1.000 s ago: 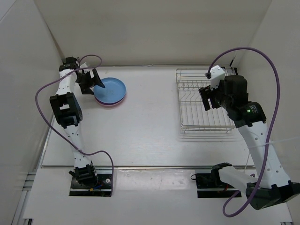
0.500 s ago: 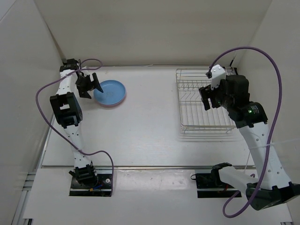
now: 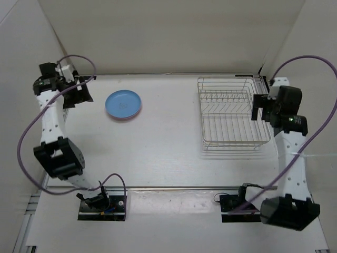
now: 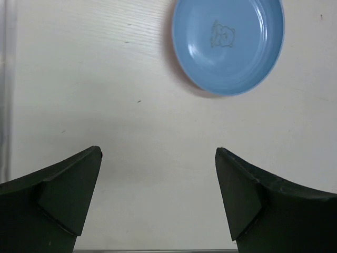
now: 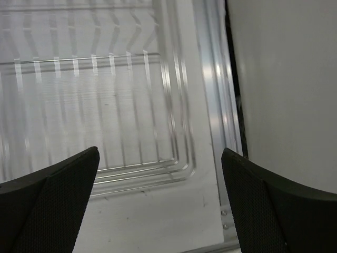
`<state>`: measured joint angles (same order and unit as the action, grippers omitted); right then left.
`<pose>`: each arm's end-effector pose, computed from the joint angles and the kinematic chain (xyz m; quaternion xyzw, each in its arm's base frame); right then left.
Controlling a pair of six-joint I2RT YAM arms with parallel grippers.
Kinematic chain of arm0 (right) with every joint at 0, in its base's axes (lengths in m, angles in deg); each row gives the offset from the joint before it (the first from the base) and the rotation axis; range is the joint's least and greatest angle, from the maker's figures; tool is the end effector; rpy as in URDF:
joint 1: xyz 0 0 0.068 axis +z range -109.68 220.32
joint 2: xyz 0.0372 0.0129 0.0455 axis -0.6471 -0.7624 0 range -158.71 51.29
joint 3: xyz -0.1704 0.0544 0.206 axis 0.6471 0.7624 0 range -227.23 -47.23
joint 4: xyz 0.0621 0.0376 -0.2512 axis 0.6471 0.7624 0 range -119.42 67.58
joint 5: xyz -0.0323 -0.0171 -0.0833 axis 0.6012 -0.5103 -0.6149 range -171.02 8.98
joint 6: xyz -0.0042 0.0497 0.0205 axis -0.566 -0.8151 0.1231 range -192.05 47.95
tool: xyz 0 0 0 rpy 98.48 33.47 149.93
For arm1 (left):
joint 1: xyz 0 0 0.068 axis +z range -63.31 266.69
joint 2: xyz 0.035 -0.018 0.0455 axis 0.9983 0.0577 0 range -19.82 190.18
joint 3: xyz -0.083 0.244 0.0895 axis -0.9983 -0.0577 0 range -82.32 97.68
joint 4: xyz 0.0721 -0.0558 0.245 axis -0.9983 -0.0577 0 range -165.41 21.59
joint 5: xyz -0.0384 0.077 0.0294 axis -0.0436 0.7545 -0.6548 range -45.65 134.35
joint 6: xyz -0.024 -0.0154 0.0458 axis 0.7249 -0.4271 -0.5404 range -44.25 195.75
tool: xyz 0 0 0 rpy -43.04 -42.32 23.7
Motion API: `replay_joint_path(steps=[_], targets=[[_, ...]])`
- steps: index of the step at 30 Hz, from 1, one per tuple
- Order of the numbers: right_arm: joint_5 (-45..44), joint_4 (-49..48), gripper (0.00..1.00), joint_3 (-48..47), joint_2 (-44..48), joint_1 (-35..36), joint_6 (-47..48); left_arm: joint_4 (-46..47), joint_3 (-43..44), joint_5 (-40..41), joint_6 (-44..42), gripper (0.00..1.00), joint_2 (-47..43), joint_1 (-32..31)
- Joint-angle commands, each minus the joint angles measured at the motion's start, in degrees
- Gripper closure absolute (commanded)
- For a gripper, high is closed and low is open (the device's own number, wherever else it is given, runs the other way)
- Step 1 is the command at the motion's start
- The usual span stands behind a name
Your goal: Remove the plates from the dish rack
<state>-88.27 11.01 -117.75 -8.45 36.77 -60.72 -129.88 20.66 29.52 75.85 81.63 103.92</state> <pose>0.2108 -0.0176 0.3922 -0.0268 0.8630 -0.1191 0.4903 0.3560 0.1009 0.3450 -0.1112 0.9518 -0.0850 0.2728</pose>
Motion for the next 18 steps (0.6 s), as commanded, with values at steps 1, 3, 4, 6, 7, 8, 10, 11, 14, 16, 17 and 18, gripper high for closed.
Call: replay_joint_path(steps=[1, 3, 4, 6, 7, 8, 10, 11, 14, 16, 17, 18], targets=[[2.4, 2.2, 0.00, -0.9, -3.7, -10.9, -5.5, 0.7, -6.5, 1.2, -4.0, 0.00, -11.6, 4.5], [4.9, 2.2, 0.00, 1.3, -3.7, -15.4, -5.5, 1.4, -13.0, 0.6, -6.6, 0.00, -18.0, 7.8], [5.5, 1.6, 0.00, 3.0, -2.5, -19.2, -7.1, 1.4, -15.0, 0.6, -7.5, 0.00, -19.9, 8.8], [9.7, 1.6, 0.00, 4.3, -1.4, -22.6, -7.1, 1.4, -19.8, -0.7, -9.5, 0.00, -24.8, 12.0], [10.8, 1.6, 0.00, 4.9, -0.1, -25.1, -7.1, 1.4, -20.9, -1.2, -10.2, 0.00, -26.1, 13.1], [11.6, 1.6, 0.00, 5.6, 0.5, -26.1, -7.1, 1.4, -21.8, -1.8, -11.4, 0.00, -28.5, 14.8], [13.7, 2.4, 0.00, 5.6, 1.6, -27.3, -7.1, 1.4, -24.0, -2.6, -12.1, 0.00, -30.3, 16.2], [13.7, 2.4, 0.00, 5.6, 2.3, -27.3, -7.1, 1.4, -24.1, -3.1, -12.7, 0.00, -31.0, 16.2], [13.7, 3.5, 0.00, 4.9, 3.0, -27.3, -7.1, 0.9, -24.6, -4.5, -14.2, 0.00, -32.0, 18.3], [14.3, 4.8, 0.00, 4.3, 3.6, -27.3, -7.1, 0.4, -24.6, -5.0, -14.2, 0.00, -32.0, 18.8], [14.8, 4.8, 0.00, 3.7, 4.2, -27.3, -7.1, 0.4, -24.6, -5.0, -14.2, 0.00, -32.5, 18.8], [14.8, 4.8, 0.00, 3.7, 4.8, -27.3, -7.1, 0.4, -24.6, -5.8, -14.8, 0.00, -32.5, 19.3]])
